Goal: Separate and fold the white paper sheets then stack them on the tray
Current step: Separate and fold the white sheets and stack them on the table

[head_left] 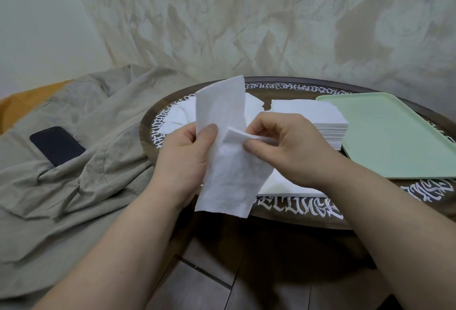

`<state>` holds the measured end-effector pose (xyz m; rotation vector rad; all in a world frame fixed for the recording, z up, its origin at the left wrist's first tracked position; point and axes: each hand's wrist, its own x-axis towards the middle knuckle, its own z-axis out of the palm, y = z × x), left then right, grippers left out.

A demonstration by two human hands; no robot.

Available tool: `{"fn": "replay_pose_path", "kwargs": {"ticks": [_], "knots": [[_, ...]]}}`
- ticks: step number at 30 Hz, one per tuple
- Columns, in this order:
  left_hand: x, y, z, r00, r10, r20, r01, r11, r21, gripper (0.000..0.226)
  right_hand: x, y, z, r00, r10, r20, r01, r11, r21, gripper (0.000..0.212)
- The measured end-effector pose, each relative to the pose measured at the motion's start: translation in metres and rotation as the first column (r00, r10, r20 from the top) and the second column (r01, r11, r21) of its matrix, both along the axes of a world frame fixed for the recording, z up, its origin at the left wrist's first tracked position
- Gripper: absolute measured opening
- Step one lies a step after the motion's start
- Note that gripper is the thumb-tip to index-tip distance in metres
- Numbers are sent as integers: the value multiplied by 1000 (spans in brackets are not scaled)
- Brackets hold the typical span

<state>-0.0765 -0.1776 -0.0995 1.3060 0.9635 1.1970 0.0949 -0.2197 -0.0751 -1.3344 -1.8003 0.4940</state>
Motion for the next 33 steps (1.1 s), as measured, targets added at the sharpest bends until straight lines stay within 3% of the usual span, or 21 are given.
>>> {"fn": "replay_pose_path", "kwargs": {"ticks": [4, 7, 9, 14, 19, 27, 30, 33], "knots": [[-2, -2, 3, 998, -40, -44, 44, 996, 79, 17, 4, 0, 2, 996, -16, -87, 18, 999, 26, 20], [2, -9, 4, 992, -119, -35, 120, 991, 55, 12, 4, 1, -1, 995, -47, -83, 49, 999, 24, 15], [2, -10, 4, 994, -100, -53, 102, 994, 39, 26, 5, 3, -2, 993, -57, -104, 58, 998, 6, 14], [2, -8, 1, 992, -42, -121, 55, 993, 104, 20, 5, 1, 1, 989, -54, -138, 56, 998, 9, 16], [1, -7, 2, 997, 17, -71, -10, 995, 101, 20, 7, 0, 2, 991, -68, -118, 69, 998, 6, 21], [2, -9, 5, 999, -6, -35, 10, 994, 112, 23, 8, 2, -1, 989, -104, -109, 104, 995, -2, 10], [1, -8, 4, 995, 20, -94, -9, 994, 111, 31, 7, 1, 0, 988, -86, -126, 86, 996, -2, 10], [2, -8, 2, 988, -9, -154, 27, 993, 117, 21, 5, 1, 2, 987, -65, -149, 67, 998, 5, 15]]}}
